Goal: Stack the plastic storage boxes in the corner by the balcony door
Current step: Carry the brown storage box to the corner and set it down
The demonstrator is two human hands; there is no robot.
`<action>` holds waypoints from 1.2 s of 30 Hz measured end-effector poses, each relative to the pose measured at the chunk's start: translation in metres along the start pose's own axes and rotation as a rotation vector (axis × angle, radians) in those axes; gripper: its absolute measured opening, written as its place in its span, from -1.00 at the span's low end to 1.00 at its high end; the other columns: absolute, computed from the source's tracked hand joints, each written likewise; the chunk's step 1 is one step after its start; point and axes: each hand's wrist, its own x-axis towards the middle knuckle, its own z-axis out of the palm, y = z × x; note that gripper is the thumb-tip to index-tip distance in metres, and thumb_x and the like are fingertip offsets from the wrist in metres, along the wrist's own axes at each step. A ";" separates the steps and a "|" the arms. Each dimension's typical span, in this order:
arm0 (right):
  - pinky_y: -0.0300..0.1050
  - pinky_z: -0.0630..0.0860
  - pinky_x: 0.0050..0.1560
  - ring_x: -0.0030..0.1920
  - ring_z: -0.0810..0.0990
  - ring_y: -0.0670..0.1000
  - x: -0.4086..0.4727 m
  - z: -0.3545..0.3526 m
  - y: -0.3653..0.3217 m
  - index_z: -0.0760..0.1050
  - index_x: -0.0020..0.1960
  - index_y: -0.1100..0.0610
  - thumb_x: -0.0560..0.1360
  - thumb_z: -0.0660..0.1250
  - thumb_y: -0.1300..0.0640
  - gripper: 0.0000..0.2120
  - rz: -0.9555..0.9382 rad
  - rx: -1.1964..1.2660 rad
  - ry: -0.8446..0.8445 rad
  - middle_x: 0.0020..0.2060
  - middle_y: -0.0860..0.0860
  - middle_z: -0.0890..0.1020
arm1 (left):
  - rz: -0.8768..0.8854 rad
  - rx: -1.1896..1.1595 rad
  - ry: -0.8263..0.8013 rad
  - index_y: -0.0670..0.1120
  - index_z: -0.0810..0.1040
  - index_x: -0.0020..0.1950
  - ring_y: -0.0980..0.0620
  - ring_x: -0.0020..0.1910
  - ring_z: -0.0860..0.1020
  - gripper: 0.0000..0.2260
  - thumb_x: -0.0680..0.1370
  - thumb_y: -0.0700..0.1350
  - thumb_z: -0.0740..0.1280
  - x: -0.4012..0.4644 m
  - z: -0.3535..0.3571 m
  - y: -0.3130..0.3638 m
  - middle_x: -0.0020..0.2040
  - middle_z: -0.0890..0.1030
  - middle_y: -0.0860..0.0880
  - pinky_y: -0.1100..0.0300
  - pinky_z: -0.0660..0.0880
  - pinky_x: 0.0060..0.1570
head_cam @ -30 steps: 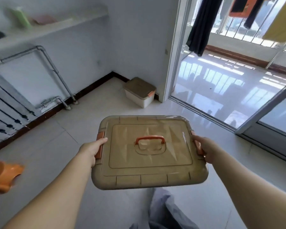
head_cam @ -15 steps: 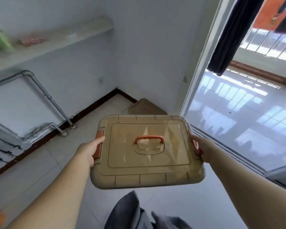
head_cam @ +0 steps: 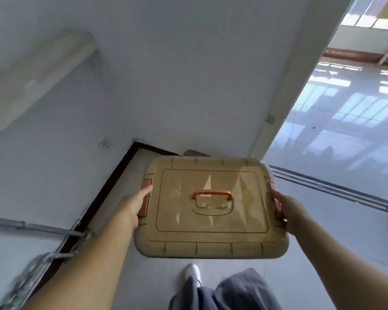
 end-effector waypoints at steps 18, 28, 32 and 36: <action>0.02 0.45 -0.10 -0.06 0.50 0.08 0.200 0.115 -0.047 0.35 0.35 0.15 0.51 0.28 -0.04 -0.52 0.175 0.157 0.057 -0.06 0.02 0.52 | 0.046 0.409 -0.085 -0.11 0.40 0.37 -0.13 0.01 0.52 -0.56 0.49 -0.15 0.34 0.274 0.102 0.130 0.07 0.57 -0.14 0.05 0.49 -0.02; -0.10 0.43 -0.29 -0.08 0.57 -0.01 0.286 0.157 -0.023 0.46 0.23 0.10 0.48 0.27 -0.15 -0.56 0.067 0.220 0.187 -0.04 0.00 0.60 | 0.126 0.524 -0.167 -0.07 0.37 0.41 -0.21 0.18 0.52 -0.52 0.48 -0.18 0.31 0.396 0.147 0.130 0.21 0.56 -0.18 -0.17 0.44 0.24; 0.13 0.57 0.05 0.05 0.60 0.10 0.299 0.163 -0.013 0.44 0.31 0.11 0.49 0.27 -0.12 -0.52 0.004 0.216 0.204 0.10 0.08 0.60 | 0.142 0.522 -0.210 -0.02 0.34 0.43 -0.20 0.20 0.52 -0.50 0.50 -0.27 0.27 0.423 0.154 0.123 0.24 0.55 -0.17 -0.19 0.45 0.24; 0.23 0.49 0.22 0.16 0.56 0.16 0.305 0.169 -0.012 0.37 0.38 0.07 0.51 0.26 -0.05 -0.53 -0.045 0.159 0.248 0.21 0.09 0.55 | 0.161 0.491 -0.201 -0.06 0.38 0.41 -0.19 0.15 0.54 -0.52 0.51 -0.34 0.24 0.437 0.158 0.123 0.24 0.55 -0.18 -0.16 0.48 0.19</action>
